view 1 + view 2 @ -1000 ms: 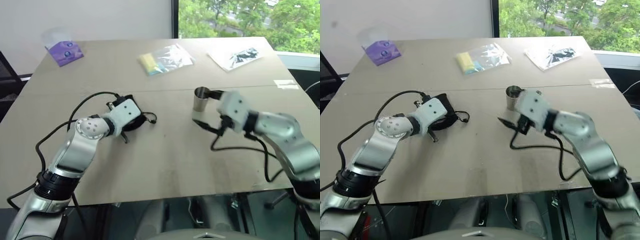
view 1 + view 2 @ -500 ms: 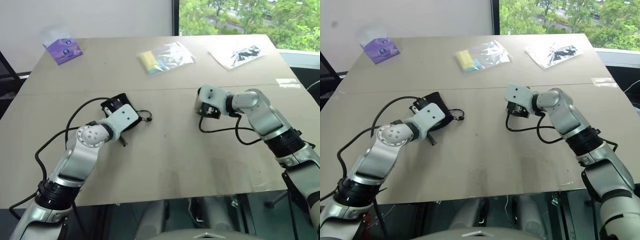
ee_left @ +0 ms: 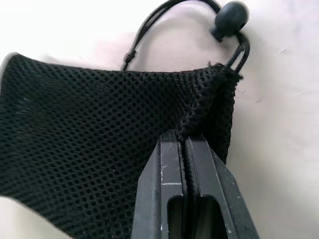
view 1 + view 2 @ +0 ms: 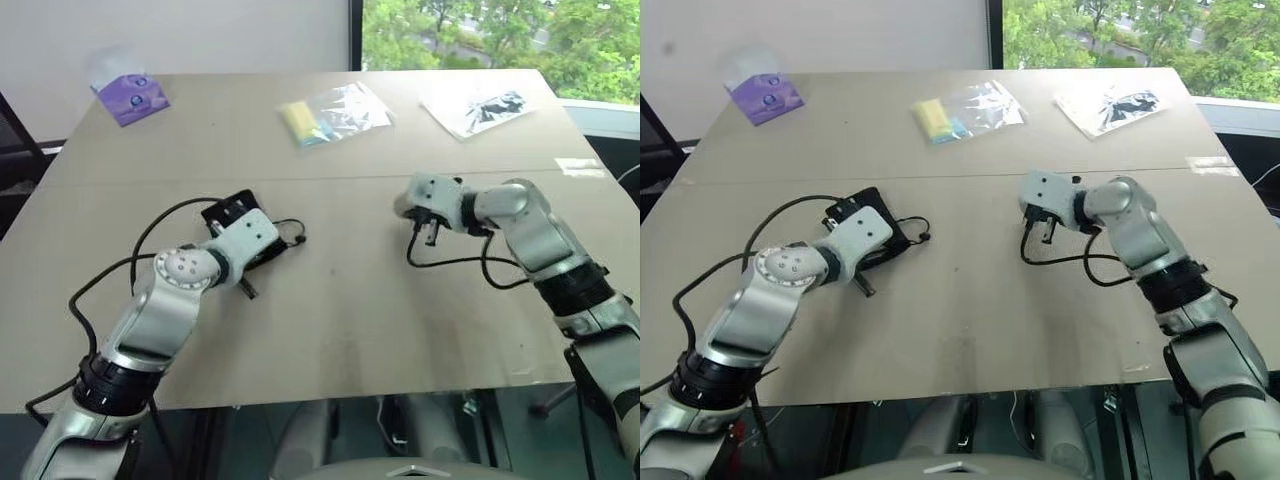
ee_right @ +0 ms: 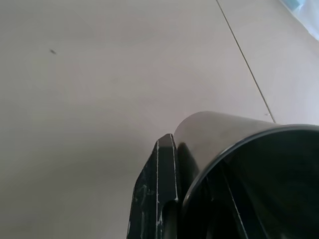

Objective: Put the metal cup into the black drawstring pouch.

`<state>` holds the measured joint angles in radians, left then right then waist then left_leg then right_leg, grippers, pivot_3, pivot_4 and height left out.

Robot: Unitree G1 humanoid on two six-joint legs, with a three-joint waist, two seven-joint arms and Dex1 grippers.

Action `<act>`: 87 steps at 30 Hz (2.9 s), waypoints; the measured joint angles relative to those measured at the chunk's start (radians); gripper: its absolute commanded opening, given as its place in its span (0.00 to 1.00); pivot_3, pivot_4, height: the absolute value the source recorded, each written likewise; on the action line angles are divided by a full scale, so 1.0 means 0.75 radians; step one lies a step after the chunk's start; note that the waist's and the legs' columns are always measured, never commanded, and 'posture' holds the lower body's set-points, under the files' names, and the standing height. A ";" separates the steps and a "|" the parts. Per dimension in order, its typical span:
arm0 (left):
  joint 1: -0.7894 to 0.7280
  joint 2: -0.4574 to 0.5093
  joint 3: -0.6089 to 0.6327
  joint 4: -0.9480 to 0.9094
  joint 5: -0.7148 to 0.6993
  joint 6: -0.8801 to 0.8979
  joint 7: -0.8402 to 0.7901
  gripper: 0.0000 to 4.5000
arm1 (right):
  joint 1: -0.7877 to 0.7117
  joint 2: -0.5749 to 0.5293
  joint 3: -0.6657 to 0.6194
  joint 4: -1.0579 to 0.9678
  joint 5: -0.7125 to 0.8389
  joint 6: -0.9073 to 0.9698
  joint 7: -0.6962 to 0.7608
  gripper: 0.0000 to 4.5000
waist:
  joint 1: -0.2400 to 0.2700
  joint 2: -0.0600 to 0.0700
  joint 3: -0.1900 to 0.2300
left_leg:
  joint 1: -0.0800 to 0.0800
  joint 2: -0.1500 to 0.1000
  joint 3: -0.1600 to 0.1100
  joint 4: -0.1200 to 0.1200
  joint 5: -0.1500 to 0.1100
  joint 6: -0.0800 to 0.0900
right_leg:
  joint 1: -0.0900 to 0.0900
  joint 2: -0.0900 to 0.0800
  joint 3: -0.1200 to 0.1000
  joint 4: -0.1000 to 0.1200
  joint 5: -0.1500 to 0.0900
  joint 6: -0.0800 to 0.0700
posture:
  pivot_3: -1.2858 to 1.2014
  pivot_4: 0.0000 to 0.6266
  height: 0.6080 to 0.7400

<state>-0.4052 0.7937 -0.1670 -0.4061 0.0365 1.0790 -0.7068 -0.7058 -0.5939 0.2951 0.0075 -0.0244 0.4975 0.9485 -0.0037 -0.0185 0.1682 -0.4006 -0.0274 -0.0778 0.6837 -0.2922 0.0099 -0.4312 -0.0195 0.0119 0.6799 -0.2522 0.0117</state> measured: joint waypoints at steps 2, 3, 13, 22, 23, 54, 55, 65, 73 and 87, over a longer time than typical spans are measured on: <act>-0.074 0.011 -0.002 -0.016 -0.047 0.153 -0.028 0.00 | 0.109 -0.010 -0.081 -0.139 0.075 0.089 0.001 0.01 | -0.005 0.000 0.000 | 0.001 0.000 0.001 0.000 0.000 0.000 | 0.000 0.000 0.001 0.001 0.000 0.000 | 0.52 0.24 1.00; -0.112 0.006 0.002 -0.021 -0.077 0.220 -0.041 0.00 | 0.156 -0.010 -0.117 -0.208 0.113 0.144 -0.006 0.01 | -0.008 0.000 0.000 | 0.001 0.000 0.001 0.001 0.000 0.000 | 0.000 0.000 0.001 0.001 0.000 0.000 | 0.52 0.24 1.00; -0.542 -0.205 0.046 0.213 -0.352 0.651 -0.031 0.00 | 0.575 0.301 -0.480 -0.898 0.642 0.626 -0.269 0.01 | -0.016 0.000 0.000 | 0.008 -0.001 0.003 0.006 0.001 -0.002 | 0.000 0.002 0.004 0.015 0.000 0.000 | 0.52 0.24 1.00; -0.624 -0.259 0.090 0.440 -0.460 0.649 0.007 0.00 | 0.739 0.354 -0.520 -1.005 0.891 0.675 -0.377 0.01 | -0.017 0.000 0.000 | 0.009 -0.002 0.003 0.006 0.002 -0.004 | 0.000 0.001 0.006 0.017 -0.001 0.000 | 0.52 0.24 1.00; -0.624 -0.269 0.122 0.455 -0.480 0.656 0.008 0.00 | 0.742 0.343 -0.519 -1.007 0.913 0.673 -0.376 0.01 | -0.018 0.000 0.000 | 0.009 -0.002 0.004 0.006 0.002 -0.004 | 0.000 0.001 0.007 0.017 -0.001 0.000 | 0.52 0.24 1.00; -0.730 -0.292 0.268 1.043 -1.063 0.709 0.304 0.00 | 0.399 0.769 -0.152 0.062 0.785 -0.111 -0.112 0.01 | -0.049 -0.001 -0.001 | 0.011 -0.003 0.003 0.005 0.003 -0.006 | -0.002 0.000 0.008 0.020 0.000 0.000 | 0.52 0.24 1.00; -0.730 -0.291 0.269 1.044 -1.068 0.709 0.319 0.00 | 0.396 0.773 -0.150 0.076 0.771 -0.124 -0.111 0.01 | -0.049 -0.001 -0.001 | 0.010 -0.003 0.003 0.005 0.003 -0.006 | -0.002 0.000 0.008 0.020 0.000 0.000 | 0.52 0.24 1.00; -0.700 -0.374 0.370 1.038 -1.219 0.712 0.515 0.00 | 0.414 0.800 0.043 0.327 0.496 -0.322 -0.074 0.01 | -0.056 -0.003 -0.003 | 0.013 -0.003 0.005 0.005 0.004 -0.006 | -0.002 0.000 0.010 0.021 0.000 0.000 | 0.52 0.24 1.00; -0.629 -0.302 0.376 0.937 -1.446 0.710 0.650 0.00 | 0.320 0.916 0.009 0.582 0.405 -0.548 -0.204 0.01 | -0.063 -0.002 -0.004 | 0.032 -0.001 0.005 -0.001 0.006 -0.010 | 0.013 0.002 0.011 0.023 0.000 -0.001 | 0.52 0.24 1.00; -0.579 -0.235 0.514 0.953 -1.509 0.712 0.880 0.00 | 0.447 0.845 -0.086 0.372 0.497 -0.419 -0.173 0.01 | -0.024 -0.004 -0.006 | 0.038 -0.004 0.001 -0.002 0.005 -0.009 | 0.024 -0.001 0.007 0.018 0.000 0.000 | 0.52 0.24 1.00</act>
<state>-0.8394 0.6176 0.2185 0.3089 -1.0952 1.6126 -0.0466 -0.3707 0.0397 0.2308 0.2862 0.3482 0.1831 0.8191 -0.0215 -0.0212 0.1638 -0.3718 -0.0304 -0.0770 0.6825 -0.2885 0.0030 -0.4133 -0.0203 0.0175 0.6937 -0.2524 0.0114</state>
